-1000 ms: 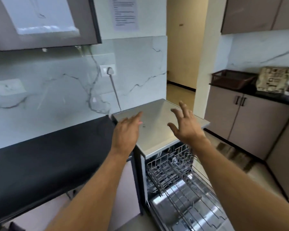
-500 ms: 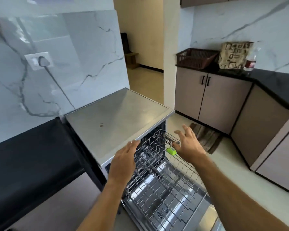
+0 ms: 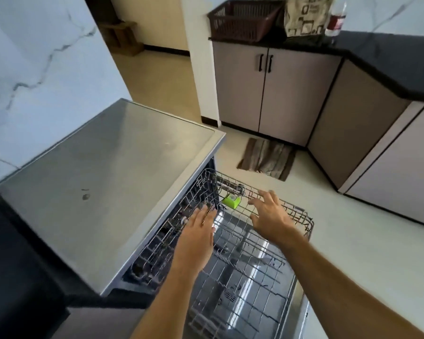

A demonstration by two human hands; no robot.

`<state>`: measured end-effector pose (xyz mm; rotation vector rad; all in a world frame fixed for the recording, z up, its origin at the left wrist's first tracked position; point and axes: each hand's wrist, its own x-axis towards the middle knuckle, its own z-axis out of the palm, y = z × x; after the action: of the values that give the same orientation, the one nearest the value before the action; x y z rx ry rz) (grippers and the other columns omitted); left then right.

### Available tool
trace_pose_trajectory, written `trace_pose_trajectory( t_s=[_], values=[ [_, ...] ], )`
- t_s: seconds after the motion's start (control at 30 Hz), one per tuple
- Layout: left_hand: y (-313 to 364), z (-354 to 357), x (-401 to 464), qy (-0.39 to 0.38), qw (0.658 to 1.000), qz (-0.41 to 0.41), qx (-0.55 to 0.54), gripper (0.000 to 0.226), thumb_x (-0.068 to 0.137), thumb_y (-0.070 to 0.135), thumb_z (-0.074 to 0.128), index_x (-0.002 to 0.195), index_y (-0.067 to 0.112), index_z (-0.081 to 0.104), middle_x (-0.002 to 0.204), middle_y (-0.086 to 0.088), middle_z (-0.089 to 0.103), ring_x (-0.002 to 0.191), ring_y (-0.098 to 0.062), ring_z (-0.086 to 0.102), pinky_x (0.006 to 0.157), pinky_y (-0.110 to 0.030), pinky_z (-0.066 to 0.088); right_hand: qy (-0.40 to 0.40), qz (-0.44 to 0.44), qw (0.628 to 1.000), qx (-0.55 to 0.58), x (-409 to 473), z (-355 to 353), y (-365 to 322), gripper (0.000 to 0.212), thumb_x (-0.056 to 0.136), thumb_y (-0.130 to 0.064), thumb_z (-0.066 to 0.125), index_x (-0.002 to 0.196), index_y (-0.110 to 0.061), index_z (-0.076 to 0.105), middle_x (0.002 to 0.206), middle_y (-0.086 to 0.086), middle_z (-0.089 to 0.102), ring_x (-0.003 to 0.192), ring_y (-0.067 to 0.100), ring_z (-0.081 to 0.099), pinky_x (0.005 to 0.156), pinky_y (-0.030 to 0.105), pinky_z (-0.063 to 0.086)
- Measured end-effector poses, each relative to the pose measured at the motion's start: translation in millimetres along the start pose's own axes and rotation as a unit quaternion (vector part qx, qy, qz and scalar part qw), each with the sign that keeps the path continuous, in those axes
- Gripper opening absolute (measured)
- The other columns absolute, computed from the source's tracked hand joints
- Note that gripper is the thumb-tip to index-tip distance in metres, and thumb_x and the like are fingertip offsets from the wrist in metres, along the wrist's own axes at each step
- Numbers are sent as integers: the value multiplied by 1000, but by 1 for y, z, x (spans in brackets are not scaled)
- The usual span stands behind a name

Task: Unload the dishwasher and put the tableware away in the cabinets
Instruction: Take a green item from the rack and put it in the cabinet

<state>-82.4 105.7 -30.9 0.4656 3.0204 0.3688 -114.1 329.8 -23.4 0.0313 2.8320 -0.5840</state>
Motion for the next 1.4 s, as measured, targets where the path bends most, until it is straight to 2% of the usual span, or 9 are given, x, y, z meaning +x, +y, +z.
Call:
trace_pose_trajectory(
  t_s=[0.17, 0.23, 0.5, 0.6, 0.73, 0.87, 1.03, 1.2, 1.4],
  values=[
    [-33, 52, 48, -66, 996, -26, -55, 65, 101, 11, 45, 155, 25, 13, 163, -1, 10, 149, -23, 17, 120, -34, 23, -12, 47, 999, -1, 52, 46, 4, 45, 99, -25, 49, 143, -20, 43, 155, 8, 26, 145, 26, 17, 117, 45, 33],
    [-47, 71, 65, -73, 993, -39, -83, 67, 100, 10, 47, 155, 28, 13, 163, 0, 11, 143, -18, 32, 104, -17, 37, -15, 66, 998, -1, 73, 69, 5, 40, 100, -26, 47, 139, -17, 46, 145, 9, 36, 134, 22, 31, 112, 39, 39],
    [-98, 147, 122, -51, 996, -37, -67, 57, 100, 15, 47, 152, 29, 29, 162, 6, 17, 131, -11, 46, 71, -13, 37, 13, 142, 990, 14, 162, 145, 2, 40, 99, -19, 50, 139, -14, 46, 133, 9, 46, 120, 24, 40, 106, 40, 42],
    [-109, 171, 137, -51, 997, -16, -60, 54, 99, 14, 50, 150, 22, 34, 160, 0, 24, 142, -15, 34, 88, -12, 33, -3, 133, 991, 18, 194, 173, -1, 52, 96, -4, 46, 147, -16, 37, 148, 8, 34, 132, 28, 34, 113, 43, 36],
    [-121, 200, 145, -27, 996, 19, -83, 51, 93, 6, 55, 143, 11, 45, 152, -10, 39, 143, -24, 34, 108, -45, 45, -10, 151, 987, 50, 229, 208, -12, 42, 98, -12, 43, 138, -25, 35, 146, 21, 35, 126, 43, 43, 101, 56, 46],
    [-128, 214, 139, -7, 995, 43, -93, 51, 92, 1, 58, 141, 11, 47, 152, -8, 41, 142, -22, 34, 112, -38, 36, -39, 199, 977, 60, 250, 228, -14, 53, 99, -36, 52, 147, -39, 28, 156, 23, 9, 126, 54, 41, 96, 61, 48],
    [-137, 217, 133, 1, 994, 49, -99, 48, 92, 0, 57, 137, 11, 50, 148, -8, 45, 138, -23, 42, 109, -35, 38, 6, 240, 967, 81, 248, 236, -15, 40, 98, -35, 56, 132, -27, 36, 146, 29, 17, 109, 44, 53, 95, 55, 49],
    [-147, 210, 127, 8, 995, 24, -96, 51, 92, 3, 56, 141, 15, 48, 151, -4, 42, 138, -20, 42, 108, -29, 34, 3, 249, 967, 57, 252, 235, -12, 55, 96, 2, 49, 140, -24, 28, 150, 31, 18, 121, 46, 49, 103, 59, 40],
    [-149, 215, 121, 33, 993, 31, -109, 50, 91, 2, 55, 140, 12, 50, 149, -6, 46, 137, -20, 43, 116, -20, 23, 10, 292, 954, 66, 267, 251, -12, 61, 97, -33, 58, 147, -31, 23, 144, 32, 30, 108, 41, 56, 95, 59, 46]
  ],
)
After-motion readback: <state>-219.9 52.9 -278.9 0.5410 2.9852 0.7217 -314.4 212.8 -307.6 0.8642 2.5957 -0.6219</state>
